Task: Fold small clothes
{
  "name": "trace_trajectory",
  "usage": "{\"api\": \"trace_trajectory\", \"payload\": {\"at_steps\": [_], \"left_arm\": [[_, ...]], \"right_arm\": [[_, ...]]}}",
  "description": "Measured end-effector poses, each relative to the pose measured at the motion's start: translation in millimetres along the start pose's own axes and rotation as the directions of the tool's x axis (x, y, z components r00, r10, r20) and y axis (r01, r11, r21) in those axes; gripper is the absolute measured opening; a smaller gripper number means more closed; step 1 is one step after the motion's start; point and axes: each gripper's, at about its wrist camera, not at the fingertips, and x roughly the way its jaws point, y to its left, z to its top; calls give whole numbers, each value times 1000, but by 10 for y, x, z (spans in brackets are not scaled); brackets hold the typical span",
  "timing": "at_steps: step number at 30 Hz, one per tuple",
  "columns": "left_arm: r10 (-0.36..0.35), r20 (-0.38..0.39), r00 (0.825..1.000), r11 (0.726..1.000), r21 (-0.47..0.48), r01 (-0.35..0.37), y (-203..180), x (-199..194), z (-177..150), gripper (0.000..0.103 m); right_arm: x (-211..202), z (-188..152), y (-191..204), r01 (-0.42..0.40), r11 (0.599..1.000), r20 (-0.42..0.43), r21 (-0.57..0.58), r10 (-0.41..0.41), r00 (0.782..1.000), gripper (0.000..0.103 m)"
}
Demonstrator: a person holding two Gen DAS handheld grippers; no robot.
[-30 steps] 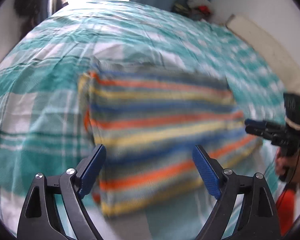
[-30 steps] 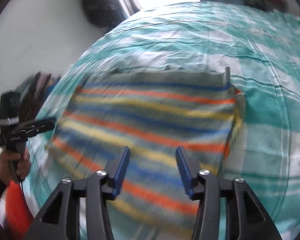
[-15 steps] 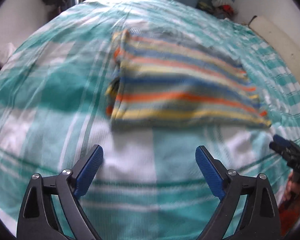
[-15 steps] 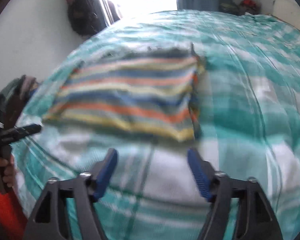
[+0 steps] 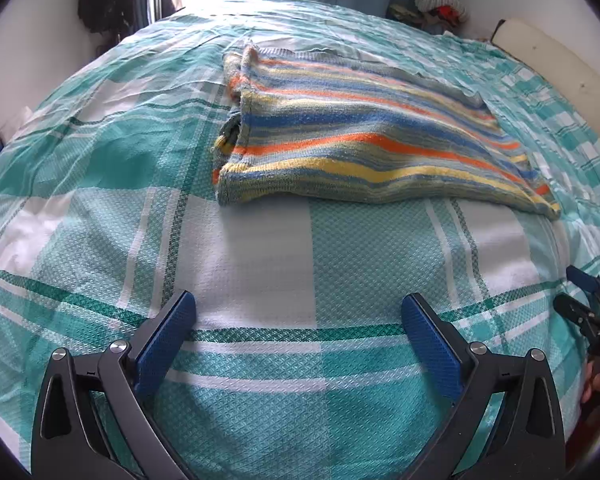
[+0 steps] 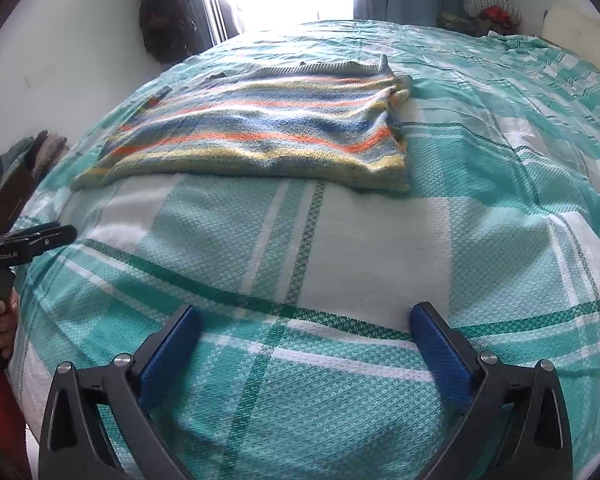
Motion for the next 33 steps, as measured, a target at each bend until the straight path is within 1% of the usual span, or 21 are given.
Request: {"api": "trace_trajectory", "payload": {"at_steps": [5, 10, 12, 14, 15, 17, 18, 19, 20, 22, 23, 24, 25, 26, 27, 28, 29, 30, 31, 32, 33], "left_arm": [[-12, 21, 1000, 1000, -9, 12, 14, -43, -58, 102], [-54, 35, 998, 998, -32, 55, 75, -83, -70, 102], [-31, 24, 999, 998, -46, 32, 61, -154, -60, 101], [0, 19, 1000, 1000, -29, 0, -34, -274, -56, 100], [-4, 40, 999, 1000, -2, 5, -137, -378, -56, 100], [-45, 87, 995, 997, 69, 39, -399, -530, -17, 100], [-83, 107, 991, 989, 134, 69, -587, -575, 29, 101], [-112, 108, 988, 977, 194, 89, -785, -586, 86, 101], [-136, 103, 985, 959, 264, 105, -1033, -566, 157, 101], [-201, 87, 976, 919, 361, 157, -1457, -474, 286, 101], [-237, 70, 969, 893, 408, 189, -1697, -385, 357, 101], [-253, 54, 966, 871, 447, 203, -1896, -295, 406, 101], [-260, 33, 965, 841, 498, 210, -2167, -152, 463, 100], [-257, 17, 966, 820, 533, 209, -2357, -35, 496, 99], [-251, -2, 968, 796, 568, 208, -2538, 83, 527, 95], [-240, -25, 970, 773, 600, 207, -2723, 214, 544, 92], [-221, -50, 974, 751, 629, 203, -2902, 367, 554, 92], [-189, -72, 979, 735, 650, 190, -3057, 542, 558, 92], [-145, -92, 985, 734, 658, 170, -3157, 721, 562, 91], [-125, -109, 986, 746, 645, 166, -3182, 825, 578, 90], [-133, -121, 984, 763, 621, 179, -3176, 884, 609, 90]], "right_arm": [[4, -20, -1, -5, 1000, 15, 0, 5, 1000, 103], [-14, -11, -41, -36, 999, 18, 14, 35, 999, 103], [-48, 47, -66, -60, 998, -11, 20, 61, 998, 103], [-118, 119, -127, -101, 994, -23, 39, 102, 994, 102], [-186, 178, -206, -141, 988, -21, 65, 143, 990, 102], [-311, 299, -369, -191, 975, 16, 112, 190, 982, 102], [-366, 403, -485, -213, 968, 39, 137, 209, 977, 102], [-384, 513, -592, -224, 962, 48, 155, 219, 974, 102], [-378, 629, -694, -231, 958, 50, 173, 225, 973, 101], [-336, 914, -950, -244, 944, 59, 223, 237, 970, 90], [-316, 1022, -1052, -252, 936, 64, 245, 244, 968, 88], [-283, 1158, -1202, -259, 923, 71, 284, 249, 966, 83], [-274, 1226, -1296, -263, 913, 80, 314, 250, 965, 80], [-272, 1291, -1395, -273, 897, 97, 347, 255, 962, 80], [-264, 1336, -1490, -301, 874, 122, 381, 276, 954, 80], [-243, 1371, -1548, -324, 857, 132, 401, 296, 946, 80], [-200, 1404, -1602, -343, 841, 132, 417, 317, 939, 80], [-96, 1469, -1646, -363, 827, 111, 430, 351, 930, 80], [-23, 1508, -1665, -370, 823, 89, 431, 369, 925, 80], [56, 1546, -1672, -368, 827, 63, 426, 379, 923, 80], [173, 1613, -1666, -362, 838, 27, 408, 385, 922, 80]]}}
